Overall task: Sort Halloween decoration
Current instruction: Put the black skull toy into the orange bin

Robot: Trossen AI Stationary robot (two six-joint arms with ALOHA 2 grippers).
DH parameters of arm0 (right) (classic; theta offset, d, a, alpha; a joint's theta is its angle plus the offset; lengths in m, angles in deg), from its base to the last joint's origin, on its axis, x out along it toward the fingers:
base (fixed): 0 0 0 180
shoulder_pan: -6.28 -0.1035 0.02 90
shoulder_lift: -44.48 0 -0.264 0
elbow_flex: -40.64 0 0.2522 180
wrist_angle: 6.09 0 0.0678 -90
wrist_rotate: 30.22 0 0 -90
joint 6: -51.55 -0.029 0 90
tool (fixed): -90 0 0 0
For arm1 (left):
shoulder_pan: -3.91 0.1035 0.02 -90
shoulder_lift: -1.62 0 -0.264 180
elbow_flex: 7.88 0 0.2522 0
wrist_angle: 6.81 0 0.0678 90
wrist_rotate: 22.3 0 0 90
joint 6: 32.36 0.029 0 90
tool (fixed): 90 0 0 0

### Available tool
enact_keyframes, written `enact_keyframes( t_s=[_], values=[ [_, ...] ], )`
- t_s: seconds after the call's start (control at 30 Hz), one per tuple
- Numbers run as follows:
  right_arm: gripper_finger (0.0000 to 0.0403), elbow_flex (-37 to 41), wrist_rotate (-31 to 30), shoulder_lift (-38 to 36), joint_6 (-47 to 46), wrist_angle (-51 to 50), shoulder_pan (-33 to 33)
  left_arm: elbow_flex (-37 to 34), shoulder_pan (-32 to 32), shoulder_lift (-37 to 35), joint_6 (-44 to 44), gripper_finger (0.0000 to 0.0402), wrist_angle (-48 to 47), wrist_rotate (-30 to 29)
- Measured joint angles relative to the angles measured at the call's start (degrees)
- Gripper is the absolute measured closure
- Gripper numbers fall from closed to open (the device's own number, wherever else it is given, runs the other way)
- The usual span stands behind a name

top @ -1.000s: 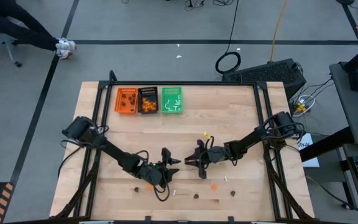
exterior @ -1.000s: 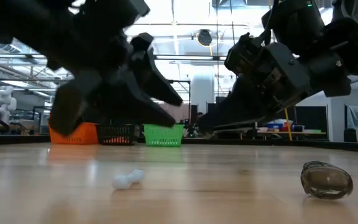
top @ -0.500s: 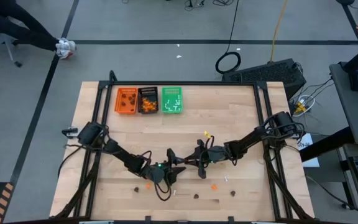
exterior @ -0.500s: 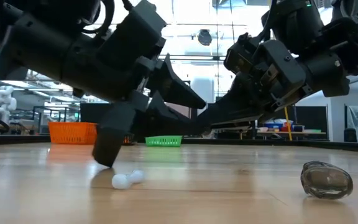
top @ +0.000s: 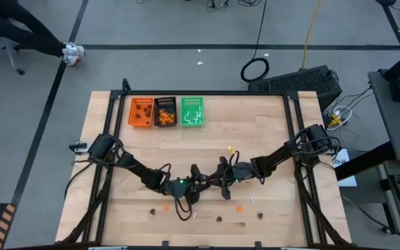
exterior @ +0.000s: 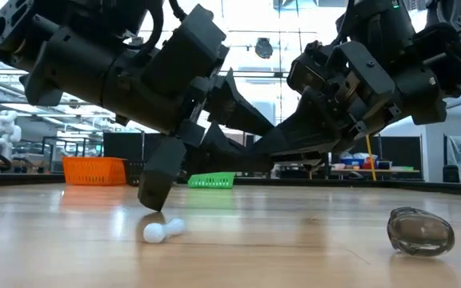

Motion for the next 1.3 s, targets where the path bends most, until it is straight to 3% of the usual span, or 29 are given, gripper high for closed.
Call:
enact_keyframes(
  t_s=[0.4,0.73,0.87,1.17,1.3],
  values=[
    [0.0357,0.2,-0.5,0.0,-0.7,1.0,0.0,-0.1,-0.1,0.1,4.5,0.0326,0.3,-0.5],
    [0.0357,0.2,0.0,0.0,-2.6,1.1,0.7,-0.2,-1.0,0.1,3.3,0.0333,0.9,-2.3],
    [0.0357,0.1,0.5,0.0,-6.6,1.3,1.3,-0.2,-1.9,0.1,2.8,0.031,1.0,-4.4],
    [0.0357,-0.1,2.7,0.1,-13.8,9.0,1.4,0.1,-7.2,0.5,21.1,0.0178,8.3,-16.5],
    [0.0357,-0.1,3.6,0.1,-14.2,13.1,1.4,1.5,-8.0,0.4,22.3,0.0158,9.6,-21.4]
  ],
)
